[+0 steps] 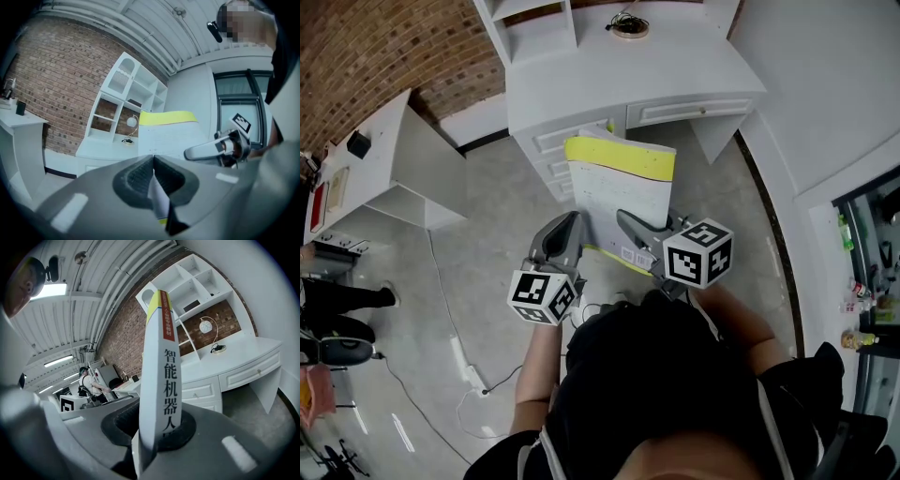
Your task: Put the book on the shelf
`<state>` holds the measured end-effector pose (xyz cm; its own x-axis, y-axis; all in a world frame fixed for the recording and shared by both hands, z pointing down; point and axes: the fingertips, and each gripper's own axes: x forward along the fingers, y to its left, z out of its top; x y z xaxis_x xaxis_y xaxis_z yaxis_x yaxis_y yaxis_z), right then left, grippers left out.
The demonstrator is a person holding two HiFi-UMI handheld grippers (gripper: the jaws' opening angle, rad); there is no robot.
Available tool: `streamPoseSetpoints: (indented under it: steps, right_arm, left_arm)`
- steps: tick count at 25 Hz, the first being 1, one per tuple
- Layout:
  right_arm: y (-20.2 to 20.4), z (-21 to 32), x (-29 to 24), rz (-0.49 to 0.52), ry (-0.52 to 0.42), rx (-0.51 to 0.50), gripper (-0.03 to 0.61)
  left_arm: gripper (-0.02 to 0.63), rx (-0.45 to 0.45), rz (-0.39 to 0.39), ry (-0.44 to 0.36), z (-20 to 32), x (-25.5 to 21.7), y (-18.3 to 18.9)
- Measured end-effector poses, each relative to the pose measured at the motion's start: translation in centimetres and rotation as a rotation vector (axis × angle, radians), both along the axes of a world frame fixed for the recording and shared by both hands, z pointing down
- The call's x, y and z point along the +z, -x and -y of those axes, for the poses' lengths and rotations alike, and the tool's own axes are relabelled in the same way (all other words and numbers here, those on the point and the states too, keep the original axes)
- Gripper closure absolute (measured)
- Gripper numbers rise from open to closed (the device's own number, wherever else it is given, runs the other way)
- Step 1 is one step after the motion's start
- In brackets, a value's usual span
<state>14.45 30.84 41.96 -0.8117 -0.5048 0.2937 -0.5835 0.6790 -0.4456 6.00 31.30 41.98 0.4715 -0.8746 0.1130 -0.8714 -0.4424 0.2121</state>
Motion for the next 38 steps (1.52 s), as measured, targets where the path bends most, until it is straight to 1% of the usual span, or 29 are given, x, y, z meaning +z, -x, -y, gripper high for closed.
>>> streamPoseSetpoints:
  steps: [5,10,13,18,20,23,26,30,33,38]
  right_arm:
    - [1.0,0.7,0.1,-0.008,0.0,0.025,0.512]
    - [3.2,2.7,0.7,-0.028,0.021,0.049,0.512]
    - [3.5,4.2,0.9,-0.029,0.026,0.062,0.512]
    - [4.1,7.4,1.4,-0.023,0.031,0.057,0.512]
    - [4.2,9.0,1.8,-0.018,0.032,0.045,0.512]
    - [4.6,11.6,1.9,-0.012,0.038,0.033,0.512]
    - [5.2,14.2,1.5,0.002,0.039,0.024,0.512]
    - [5.5,17.3,1.5,-0.005,0.037,0.011,0.512]
    - [5.7,19.4,1.5,-0.007,0.038,0.01,0.512]
    - [6.2,22.3,1.1,0.018,0.053,-0.014,0.512]
  left_arm:
    - [0.604,0.001,-0.044,0.017,0.5,0.5,1.2]
    - [0.604,-0.01,-0.09,0.028,2.2,0.7,3.6]
    - [0.604,-0.009,-0.123,0.035,3.5,0.8,3.7]
    - [0.612,0.019,-0.18,0.066,6.6,1.3,3.8]
    - [0.614,0.016,-0.17,0.072,8.1,1.5,3.7]
    - [0.612,0.003,-0.123,0.078,10.6,1.6,4.0]
    - [0.612,-0.01,-0.092,0.085,13.2,1.4,4.6]
    - [0.611,-0.047,-0.071,0.069,16.3,1.2,5.0]
    - [0.612,-0.073,-0.079,0.063,18.4,0.9,5.6]
    - [0.612,-0.107,-0.116,0.078,21.9,0.6,6.6]
